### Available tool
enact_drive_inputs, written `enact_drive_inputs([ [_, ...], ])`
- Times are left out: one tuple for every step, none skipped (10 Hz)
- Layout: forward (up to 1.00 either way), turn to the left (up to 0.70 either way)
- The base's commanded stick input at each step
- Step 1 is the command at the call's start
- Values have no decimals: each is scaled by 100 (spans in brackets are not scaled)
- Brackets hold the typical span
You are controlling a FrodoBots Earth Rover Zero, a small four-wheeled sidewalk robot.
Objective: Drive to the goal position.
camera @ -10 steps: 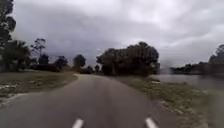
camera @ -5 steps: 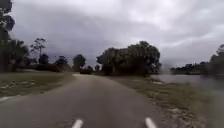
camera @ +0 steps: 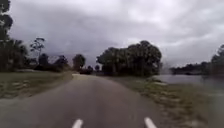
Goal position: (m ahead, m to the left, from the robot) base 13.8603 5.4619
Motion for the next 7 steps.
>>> enact_drive_inputs([
  [84,7],
  [84,3],
  [84,3],
  [84,3],
  [84,3],
  [84,3],
  [84,19],
])
